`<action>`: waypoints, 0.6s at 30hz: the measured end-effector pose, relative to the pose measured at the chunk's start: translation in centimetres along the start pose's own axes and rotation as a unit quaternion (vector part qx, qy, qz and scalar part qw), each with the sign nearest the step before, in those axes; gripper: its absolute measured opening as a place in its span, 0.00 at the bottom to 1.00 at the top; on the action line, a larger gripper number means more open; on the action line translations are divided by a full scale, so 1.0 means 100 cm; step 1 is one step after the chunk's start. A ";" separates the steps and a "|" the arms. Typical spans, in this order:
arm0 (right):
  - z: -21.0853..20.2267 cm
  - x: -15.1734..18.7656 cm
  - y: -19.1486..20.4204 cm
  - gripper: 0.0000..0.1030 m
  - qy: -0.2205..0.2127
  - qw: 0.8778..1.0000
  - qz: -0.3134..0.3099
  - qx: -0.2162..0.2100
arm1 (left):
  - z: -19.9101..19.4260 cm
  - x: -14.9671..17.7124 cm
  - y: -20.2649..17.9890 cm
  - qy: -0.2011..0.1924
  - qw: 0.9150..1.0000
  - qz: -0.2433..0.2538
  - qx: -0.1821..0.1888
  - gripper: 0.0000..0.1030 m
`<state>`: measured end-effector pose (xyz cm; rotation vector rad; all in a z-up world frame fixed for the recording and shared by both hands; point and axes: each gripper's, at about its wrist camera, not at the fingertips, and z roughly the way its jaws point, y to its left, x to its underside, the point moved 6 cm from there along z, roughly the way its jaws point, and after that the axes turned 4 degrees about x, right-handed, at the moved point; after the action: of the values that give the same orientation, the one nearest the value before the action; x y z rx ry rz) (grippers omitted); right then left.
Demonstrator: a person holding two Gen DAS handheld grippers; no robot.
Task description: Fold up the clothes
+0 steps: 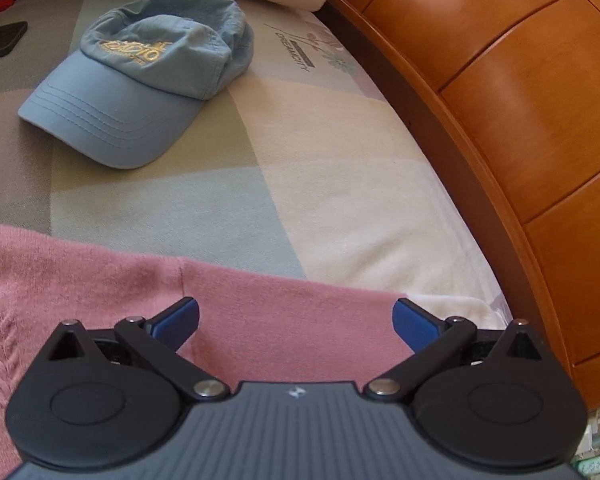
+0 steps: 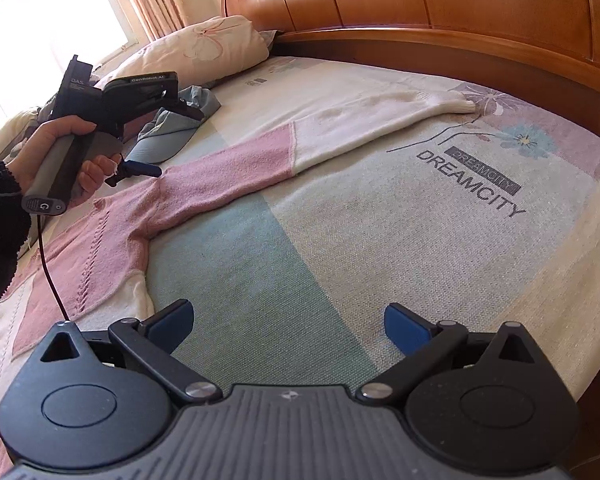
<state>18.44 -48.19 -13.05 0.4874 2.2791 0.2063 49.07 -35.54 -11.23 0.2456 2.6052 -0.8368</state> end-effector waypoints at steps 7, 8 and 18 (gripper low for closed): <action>-0.001 0.002 0.001 1.00 0.001 1.000 -0.011 0.002 | 0.034 0.020 -0.009 0.030 0.998 0.039 -0.043 0.99; -0.001 0.002 0.000 1.00 0.002 1.000 -0.011 0.001 | 0.037 0.015 -0.009 0.019 0.998 0.035 -0.043 0.99; -0.003 0.001 -0.004 1.00 0.002 1.000 -0.008 0.000 | 0.059 -0.021 -0.005 -0.025 0.999 0.019 -0.038 0.99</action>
<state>18.05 -48.54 -13.05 0.4683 2.2858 0.1987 52.73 -39.52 -14.51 0.2498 2.5708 -0.7196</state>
